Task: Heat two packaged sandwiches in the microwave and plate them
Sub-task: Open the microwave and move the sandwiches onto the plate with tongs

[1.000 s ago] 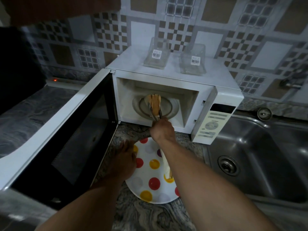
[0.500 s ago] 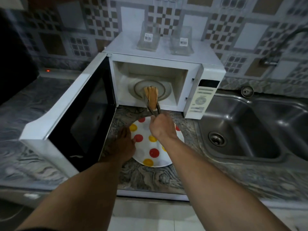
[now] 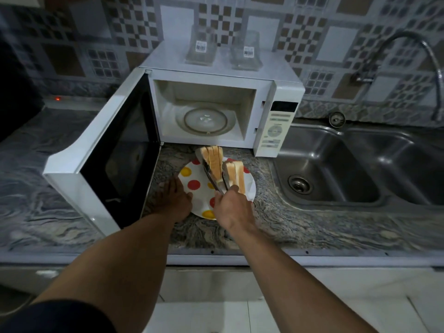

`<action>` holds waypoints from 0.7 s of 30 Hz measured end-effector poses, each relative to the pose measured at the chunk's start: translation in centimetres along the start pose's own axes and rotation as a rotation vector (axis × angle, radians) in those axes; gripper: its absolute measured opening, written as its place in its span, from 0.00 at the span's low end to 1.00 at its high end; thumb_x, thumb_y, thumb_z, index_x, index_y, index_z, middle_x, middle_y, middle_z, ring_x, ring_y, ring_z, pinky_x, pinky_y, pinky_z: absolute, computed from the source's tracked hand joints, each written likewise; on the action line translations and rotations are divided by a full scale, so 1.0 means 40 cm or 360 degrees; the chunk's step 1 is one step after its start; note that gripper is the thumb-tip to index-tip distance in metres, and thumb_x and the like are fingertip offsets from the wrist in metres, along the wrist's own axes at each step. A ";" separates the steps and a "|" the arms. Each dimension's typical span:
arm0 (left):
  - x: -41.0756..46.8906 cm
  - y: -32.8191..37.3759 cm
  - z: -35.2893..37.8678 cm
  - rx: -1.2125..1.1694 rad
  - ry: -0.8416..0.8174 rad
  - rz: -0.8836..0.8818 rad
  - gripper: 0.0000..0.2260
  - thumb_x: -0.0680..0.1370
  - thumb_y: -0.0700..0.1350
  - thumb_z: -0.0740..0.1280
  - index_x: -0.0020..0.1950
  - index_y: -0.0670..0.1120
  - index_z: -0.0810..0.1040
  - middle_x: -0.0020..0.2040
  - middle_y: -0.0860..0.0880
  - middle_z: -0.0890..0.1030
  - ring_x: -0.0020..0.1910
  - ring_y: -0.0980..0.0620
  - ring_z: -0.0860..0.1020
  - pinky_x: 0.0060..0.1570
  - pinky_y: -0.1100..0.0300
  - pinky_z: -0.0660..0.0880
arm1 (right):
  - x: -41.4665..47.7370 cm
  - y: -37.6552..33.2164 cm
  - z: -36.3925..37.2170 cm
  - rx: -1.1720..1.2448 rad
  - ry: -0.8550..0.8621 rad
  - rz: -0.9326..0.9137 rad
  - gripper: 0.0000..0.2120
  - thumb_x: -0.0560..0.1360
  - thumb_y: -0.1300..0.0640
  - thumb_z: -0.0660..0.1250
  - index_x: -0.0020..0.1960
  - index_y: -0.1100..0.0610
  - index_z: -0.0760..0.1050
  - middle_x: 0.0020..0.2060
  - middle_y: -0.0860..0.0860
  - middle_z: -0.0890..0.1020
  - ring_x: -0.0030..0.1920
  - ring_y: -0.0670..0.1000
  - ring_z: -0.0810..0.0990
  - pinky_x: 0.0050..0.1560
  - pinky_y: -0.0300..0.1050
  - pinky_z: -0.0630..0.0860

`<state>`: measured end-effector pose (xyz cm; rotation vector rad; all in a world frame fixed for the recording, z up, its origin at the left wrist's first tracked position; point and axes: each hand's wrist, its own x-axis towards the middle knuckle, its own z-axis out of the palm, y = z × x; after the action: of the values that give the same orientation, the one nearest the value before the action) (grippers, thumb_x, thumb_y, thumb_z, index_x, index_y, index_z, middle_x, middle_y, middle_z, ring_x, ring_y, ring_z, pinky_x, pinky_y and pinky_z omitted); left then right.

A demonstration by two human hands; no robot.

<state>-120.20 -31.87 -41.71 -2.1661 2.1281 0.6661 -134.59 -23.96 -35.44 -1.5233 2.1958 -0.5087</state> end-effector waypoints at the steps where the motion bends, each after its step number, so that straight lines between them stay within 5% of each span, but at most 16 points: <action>1: -0.002 0.000 0.002 -0.0001 -0.0009 -0.0003 0.31 0.84 0.57 0.47 0.80 0.43 0.39 0.81 0.46 0.41 0.79 0.43 0.43 0.76 0.45 0.46 | -0.010 0.006 0.005 0.0008 -0.0012 0.0009 0.22 0.83 0.46 0.56 0.66 0.64 0.66 0.54 0.61 0.81 0.54 0.64 0.81 0.45 0.50 0.73; 21: -0.009 0.007 0.003 0.0022 -0.0008 -0.0017 0.31 0.84 0.56 0.47 0.80 0.43 0.39 0.81 0.45 0.42 0.79 0.44 0.43 0.76 0.45 0.44 | -0.076 0.071 0.032 -0.0048 -0.0071 0.0079 0.25 0.83 0.45 0.56 0.68 0.65 0.65 0.58 0.63 0.80 0.57 0.64 0.80 0.48 0.51 0.75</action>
<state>-120.50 -31.52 -41.61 -2.1649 2.1103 0.6536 -135.20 -20.24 -37.59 -1.4770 2.2109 -0.4236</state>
